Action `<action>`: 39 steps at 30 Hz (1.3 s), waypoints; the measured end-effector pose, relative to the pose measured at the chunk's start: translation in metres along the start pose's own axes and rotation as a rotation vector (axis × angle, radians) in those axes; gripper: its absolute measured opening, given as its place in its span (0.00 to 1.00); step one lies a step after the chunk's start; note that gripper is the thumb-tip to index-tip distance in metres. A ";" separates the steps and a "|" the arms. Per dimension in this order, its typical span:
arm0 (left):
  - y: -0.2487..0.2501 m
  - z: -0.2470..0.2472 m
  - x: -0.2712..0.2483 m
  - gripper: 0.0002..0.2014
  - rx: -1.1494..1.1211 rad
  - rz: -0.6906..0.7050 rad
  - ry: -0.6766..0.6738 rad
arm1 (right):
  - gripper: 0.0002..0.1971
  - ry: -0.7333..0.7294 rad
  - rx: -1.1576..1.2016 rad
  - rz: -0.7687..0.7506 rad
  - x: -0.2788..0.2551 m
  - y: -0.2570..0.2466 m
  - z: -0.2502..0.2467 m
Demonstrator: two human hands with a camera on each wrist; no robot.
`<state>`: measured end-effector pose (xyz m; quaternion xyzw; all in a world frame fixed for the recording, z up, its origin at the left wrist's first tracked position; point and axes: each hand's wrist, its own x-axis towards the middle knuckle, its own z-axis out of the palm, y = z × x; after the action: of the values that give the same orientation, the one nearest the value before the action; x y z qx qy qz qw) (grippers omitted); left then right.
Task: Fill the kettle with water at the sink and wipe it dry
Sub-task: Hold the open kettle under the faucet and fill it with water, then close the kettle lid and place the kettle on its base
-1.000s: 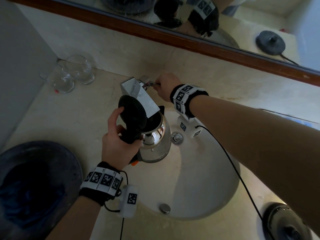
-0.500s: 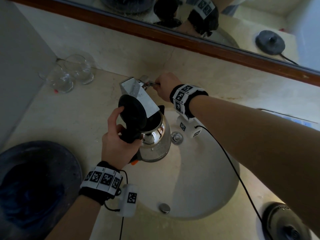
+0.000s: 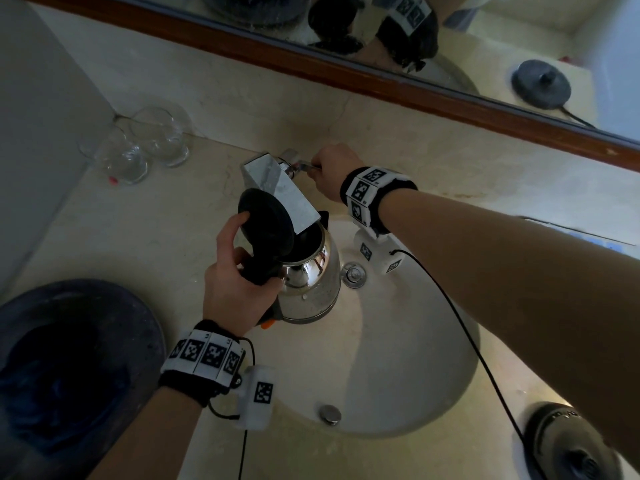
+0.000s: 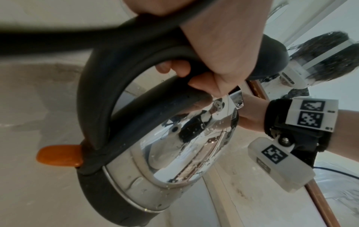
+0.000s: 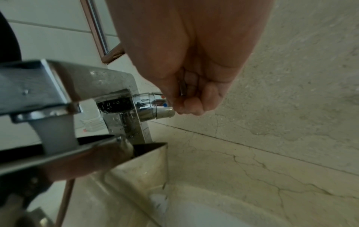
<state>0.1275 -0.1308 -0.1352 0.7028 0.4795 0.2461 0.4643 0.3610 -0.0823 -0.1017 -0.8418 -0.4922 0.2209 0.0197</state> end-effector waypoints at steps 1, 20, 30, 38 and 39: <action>0.000 0.000 0.000 0.46 -0.003 -0.003 -0.001 | 0.14 -0.001 -0.001 0.004 -0.001 -0.001 -0.001; -0.002 0.006 0.005 0.46 0.019 0.039 -0.047 | 0.16 -0.046 0.046 -0.060 -0.032 -0.004 0.002; 0.003 -0.010 -0.008 0.46 0.048 0.098 -0.104 | 0.16 -0.099 0.250 0.036 -0.081 0.065 0.022; 0.024 -0.023 -0.021 0.47 0.112 0.220 -0.295 | 0.20 -0.306 0.732 0.022 -0.132 0.074 0.042; 0.027 -0.023 -0.023 0.47 0.116 0.241 -0.307 | 0.19 -0.285 0.803 0.058 -0.139 0.076 0.042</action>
<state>0.1119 -0.1451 -0.0990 0.8099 0.3290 0.1620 0.4579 0.3486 -0.2455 -0.1099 -0.7419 -0.3407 0.5097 0.2716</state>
